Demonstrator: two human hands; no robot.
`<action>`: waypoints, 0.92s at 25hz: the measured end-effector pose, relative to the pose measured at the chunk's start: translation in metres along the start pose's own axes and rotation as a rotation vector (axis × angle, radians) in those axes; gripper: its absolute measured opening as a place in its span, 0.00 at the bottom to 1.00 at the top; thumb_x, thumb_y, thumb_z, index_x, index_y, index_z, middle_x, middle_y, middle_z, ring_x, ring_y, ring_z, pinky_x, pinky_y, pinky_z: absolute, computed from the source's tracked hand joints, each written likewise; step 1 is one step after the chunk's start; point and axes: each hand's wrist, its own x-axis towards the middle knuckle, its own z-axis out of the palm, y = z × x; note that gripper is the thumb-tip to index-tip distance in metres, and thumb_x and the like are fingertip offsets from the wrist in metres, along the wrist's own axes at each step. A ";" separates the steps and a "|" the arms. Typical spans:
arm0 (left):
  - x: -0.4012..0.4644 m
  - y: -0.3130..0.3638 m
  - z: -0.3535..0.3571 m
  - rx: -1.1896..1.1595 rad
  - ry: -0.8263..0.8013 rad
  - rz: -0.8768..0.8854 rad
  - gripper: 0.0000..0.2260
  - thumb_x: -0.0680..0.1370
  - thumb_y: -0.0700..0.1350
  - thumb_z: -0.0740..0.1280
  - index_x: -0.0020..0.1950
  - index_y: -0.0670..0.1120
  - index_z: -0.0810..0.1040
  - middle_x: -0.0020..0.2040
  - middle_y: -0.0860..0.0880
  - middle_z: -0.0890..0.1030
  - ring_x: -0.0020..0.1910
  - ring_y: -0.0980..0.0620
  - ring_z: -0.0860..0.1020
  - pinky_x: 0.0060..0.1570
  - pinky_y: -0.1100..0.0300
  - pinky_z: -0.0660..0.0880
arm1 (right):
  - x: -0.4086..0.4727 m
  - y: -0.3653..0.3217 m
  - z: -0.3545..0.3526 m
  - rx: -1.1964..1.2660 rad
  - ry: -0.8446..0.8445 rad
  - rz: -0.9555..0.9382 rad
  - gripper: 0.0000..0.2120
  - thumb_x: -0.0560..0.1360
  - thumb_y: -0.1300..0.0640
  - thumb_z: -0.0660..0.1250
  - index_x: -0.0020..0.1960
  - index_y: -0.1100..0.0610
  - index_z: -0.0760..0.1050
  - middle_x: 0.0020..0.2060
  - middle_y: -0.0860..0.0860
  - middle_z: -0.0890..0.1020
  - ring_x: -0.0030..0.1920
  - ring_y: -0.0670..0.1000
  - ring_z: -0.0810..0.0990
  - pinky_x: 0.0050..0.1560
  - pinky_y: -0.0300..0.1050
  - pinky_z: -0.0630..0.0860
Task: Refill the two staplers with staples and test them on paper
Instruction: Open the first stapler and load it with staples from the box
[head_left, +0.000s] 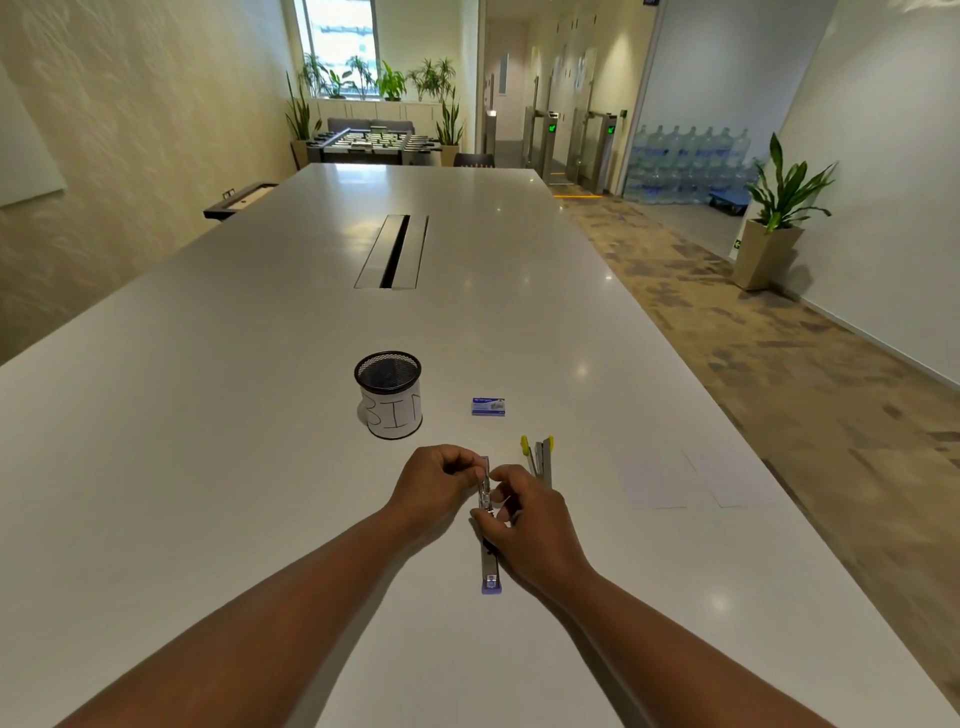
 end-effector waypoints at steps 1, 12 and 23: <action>0.000 -0.001 0.001 -0.006 -0.005 -0.006 0.06 0.76 0.28 0.70 0.47 0.37 0.85 0.46 0.42 0.87 0.53 0.43 0.85 0.51 0.58 0.82 | 0.000 0.001 0.000 0.006 0.000 0.000 0.19 0.71 0.46 0.74 0.60 0.43 0.74 0.39 0.42 0.80 0.37 0.44 0.80 0.40 0.44 0.81; 0.003 -0.004 0.001 0.081 -0.033 0.012 0.07 0.78 0.31 0.69 0.45 0.40 0.85 0.47 0.41 0.87 0.55 0.48 0.85 0.56 0.56 0.81 | 0.002 0.001 0.002 0.043 0.002 0.022 0.21 0.73 0.50 0.75 0.63 0.46 0.74 0.36 0.44 0.81 0.36 0.47 0.81 0.41 0.46 0.82; 0.002 -0.005 -0.001 0.203 -0.009 0.014 0.08 0.76 0.34 0.72 0.43 0.45 0.87 0.43 0.43 0.87 0.49 0.43 0.86 0.56 0.47 0.82 | 0.003 0.003 0.003 0.035 0.020 0.000 0.19 0.73 0.51 0.74 0.61 0.44 0.73 0.35 0.44 0.81 0.35 0.47 0.80 0.39 0.42 0.81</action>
